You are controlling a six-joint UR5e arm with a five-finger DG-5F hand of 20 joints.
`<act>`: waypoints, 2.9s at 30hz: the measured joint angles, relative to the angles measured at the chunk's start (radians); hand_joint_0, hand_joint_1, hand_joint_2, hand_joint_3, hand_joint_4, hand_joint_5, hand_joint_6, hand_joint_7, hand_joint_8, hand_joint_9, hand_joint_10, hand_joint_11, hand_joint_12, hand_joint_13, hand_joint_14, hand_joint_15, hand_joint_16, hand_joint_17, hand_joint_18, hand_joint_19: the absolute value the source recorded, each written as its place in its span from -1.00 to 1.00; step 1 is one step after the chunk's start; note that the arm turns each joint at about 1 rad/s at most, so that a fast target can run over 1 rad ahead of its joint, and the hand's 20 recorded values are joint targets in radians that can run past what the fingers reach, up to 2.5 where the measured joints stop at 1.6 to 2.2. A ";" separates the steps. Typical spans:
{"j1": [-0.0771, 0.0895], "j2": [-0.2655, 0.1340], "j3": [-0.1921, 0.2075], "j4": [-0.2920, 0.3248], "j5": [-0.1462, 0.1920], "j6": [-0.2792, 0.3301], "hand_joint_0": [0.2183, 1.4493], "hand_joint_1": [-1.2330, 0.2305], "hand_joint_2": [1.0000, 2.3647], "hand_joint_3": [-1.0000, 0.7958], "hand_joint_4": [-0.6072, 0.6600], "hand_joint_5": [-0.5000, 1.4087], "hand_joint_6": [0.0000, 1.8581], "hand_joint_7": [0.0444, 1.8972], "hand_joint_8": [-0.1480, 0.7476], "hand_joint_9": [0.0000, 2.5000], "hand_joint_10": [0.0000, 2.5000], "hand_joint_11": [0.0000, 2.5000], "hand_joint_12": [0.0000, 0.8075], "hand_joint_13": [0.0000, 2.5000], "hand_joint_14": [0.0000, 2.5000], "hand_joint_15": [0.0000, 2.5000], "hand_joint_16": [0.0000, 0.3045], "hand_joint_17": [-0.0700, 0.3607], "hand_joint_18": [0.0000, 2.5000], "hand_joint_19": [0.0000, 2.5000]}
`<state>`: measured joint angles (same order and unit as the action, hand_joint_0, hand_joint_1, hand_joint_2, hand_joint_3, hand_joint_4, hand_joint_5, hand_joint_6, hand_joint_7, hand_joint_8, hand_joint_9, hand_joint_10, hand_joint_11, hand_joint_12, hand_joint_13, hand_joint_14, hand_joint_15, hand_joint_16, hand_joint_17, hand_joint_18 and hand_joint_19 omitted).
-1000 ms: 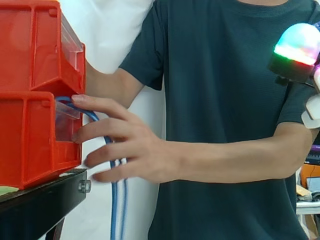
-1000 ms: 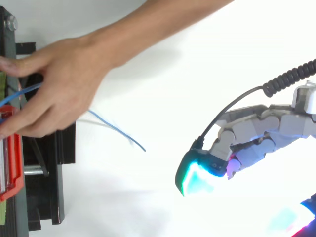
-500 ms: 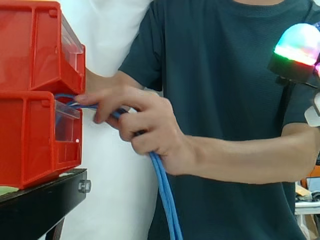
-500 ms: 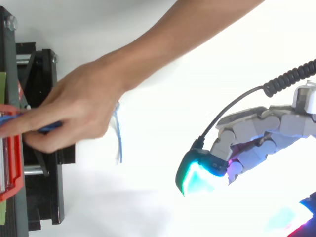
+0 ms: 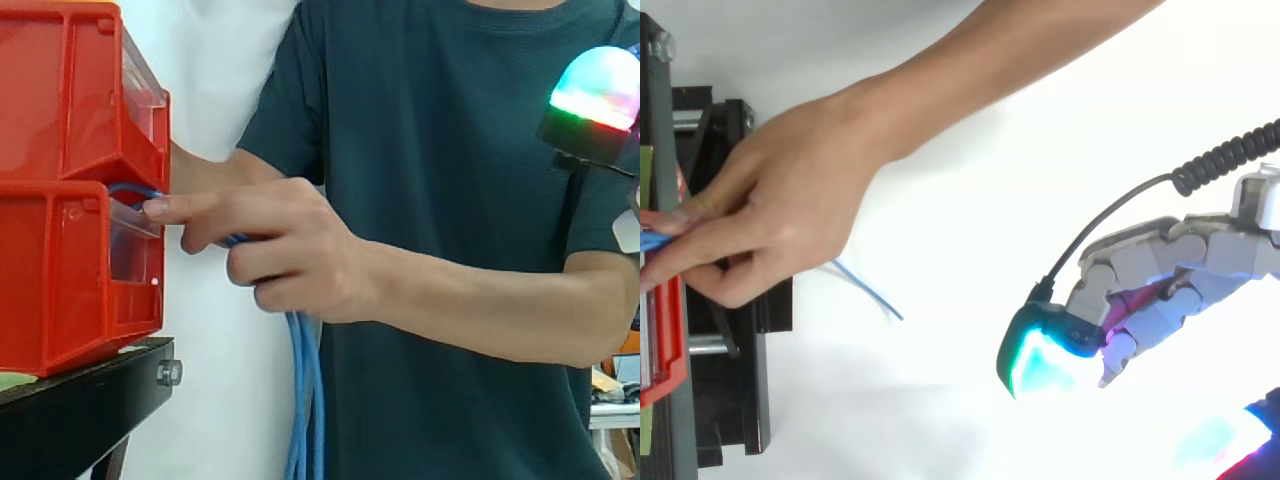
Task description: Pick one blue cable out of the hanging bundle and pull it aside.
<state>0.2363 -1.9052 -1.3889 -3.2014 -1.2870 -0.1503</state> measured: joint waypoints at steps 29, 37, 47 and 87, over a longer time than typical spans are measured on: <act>0.000 0.000 0.001 0.000 0.000 0.000 -0.46 -0.13 -0.99 -0.34 0.29 -0.64 -0.46 -0.16 -0.10 -0.31 -0.99 -0.82 -0.46 -0.50 -0.99 -0.76 -0.86 -0.46 -0.91 -0.70; 0.000 0.000 0.000 0.000 0.000 0.000 -0.46 -0.13 -0.99 -0.34 0.30 -0.64 -0.46 -0.15 -0.10 -0.31 -0.99 -0.81 -0.46 -0.50 -0.99 -0.75 -0.86 -0.46 -0.91 -0.71; 0.000 0.000 0.000 0.000 0.000 0.000 -0.46 -0.13 -0.99 -0.34 0.30 -0.63 -0.46 -0.15 -0.10 -0.29 -0.99 -0.80 -0.48 -0.50 -0.99 -0.75 -0.87 -0.46 -0.91 -0.71; 0.000 0.000 0.000 0.000 0.000 0.000 -0.57 -0.10 -0.99 -0.39 -0.23 -0.79 -0.46 -0.49 -0.52 -1.00 -1.00 -1.00 -0.49 -0.93 -1.00 -1.00 -0.85 -0.43 -1.00 -0.89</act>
<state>0.2366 -1.9051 -1.3887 -3.2013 -1.2870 -0.1503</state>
